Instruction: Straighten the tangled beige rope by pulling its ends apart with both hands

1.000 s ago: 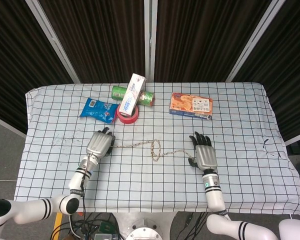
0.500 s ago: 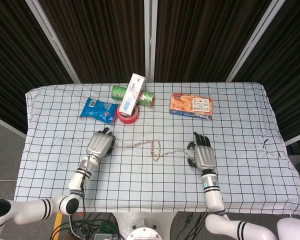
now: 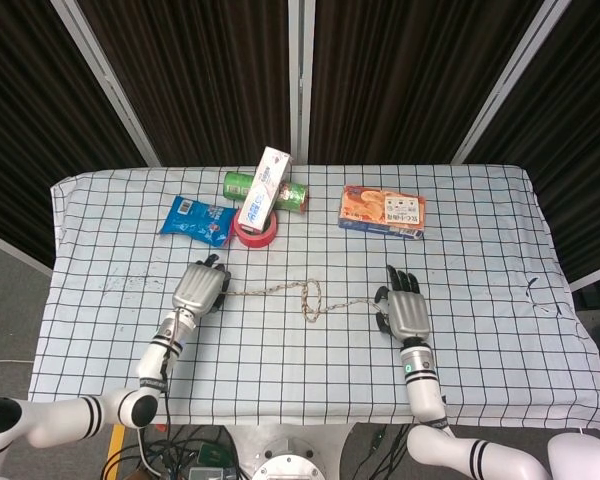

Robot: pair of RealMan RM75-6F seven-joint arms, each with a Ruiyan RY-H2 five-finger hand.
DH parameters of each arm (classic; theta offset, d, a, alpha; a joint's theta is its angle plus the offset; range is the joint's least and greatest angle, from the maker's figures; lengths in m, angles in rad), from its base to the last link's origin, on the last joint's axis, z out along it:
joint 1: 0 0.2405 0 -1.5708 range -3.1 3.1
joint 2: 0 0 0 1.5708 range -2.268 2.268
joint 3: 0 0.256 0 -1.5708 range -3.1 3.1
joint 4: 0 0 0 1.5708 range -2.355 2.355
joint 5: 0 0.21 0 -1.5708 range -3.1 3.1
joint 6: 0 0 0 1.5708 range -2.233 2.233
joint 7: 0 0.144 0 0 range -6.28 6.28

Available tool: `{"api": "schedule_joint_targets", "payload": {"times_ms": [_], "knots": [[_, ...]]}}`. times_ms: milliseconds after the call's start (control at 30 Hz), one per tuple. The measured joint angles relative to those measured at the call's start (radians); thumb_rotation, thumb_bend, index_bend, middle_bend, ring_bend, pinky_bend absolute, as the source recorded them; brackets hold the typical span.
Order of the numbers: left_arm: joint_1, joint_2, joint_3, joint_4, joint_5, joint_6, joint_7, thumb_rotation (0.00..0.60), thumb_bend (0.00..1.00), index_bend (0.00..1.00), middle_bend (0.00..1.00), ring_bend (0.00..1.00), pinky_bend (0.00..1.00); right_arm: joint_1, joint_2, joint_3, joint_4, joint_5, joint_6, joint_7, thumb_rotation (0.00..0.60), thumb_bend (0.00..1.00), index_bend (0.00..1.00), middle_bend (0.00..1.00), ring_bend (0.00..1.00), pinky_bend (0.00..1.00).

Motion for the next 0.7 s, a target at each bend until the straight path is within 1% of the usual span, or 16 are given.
{"api": "schedule_joint_targets", "payload": {"times_ms": [233, 400, 533, 700], "knots": [[0.001, 0.002, 0.000, -0.002, 0.001, 0.003, -0.001, 0.600, 0.43, 0.58, 0.38, 0.17, 0.41, 0.008, -0.003, 0.002, 0.003, 0.006, -0.007, 0.005, 0.600, 0.27, 0.50, 0.00, 0.00, 0.00], [0.003, 0.002, 0.001, -0.002, 0.001, 0.004, -0.001, 0.600, 0.43, 0.58, 0.38, 0.17, 0.41, 0.011, -0.006, 0.000, 0.008, 0.011, -0.007, 0.002, 0.600, 0.28, 0.50, 0.00, 0.00, 0.00], [0.003, 0.002, 0.002, -0.002, 0.002, 0.004, -0.001, 0.600, 0.43, 0.58, 0.38, 0.17, 0.41, 0.013, -0.009, 0.001, 0.010, 0.017, -0.007, -0.003, 0.600, 0.30, 0.51, 0.00, 0.00, 0.00], [0.003, 0.001, 0.002, -0.001, 0.003, 0.004, -0.002, 0.600, 0.43, 0.58, 0.38, 0.17, 0.41, 0.013, -0.006, 0.003, 0.009, 0.023, -0.001, -0.005, 0.600, 0.35, 0.54, 0.00, 0.00, 0.00]]}}
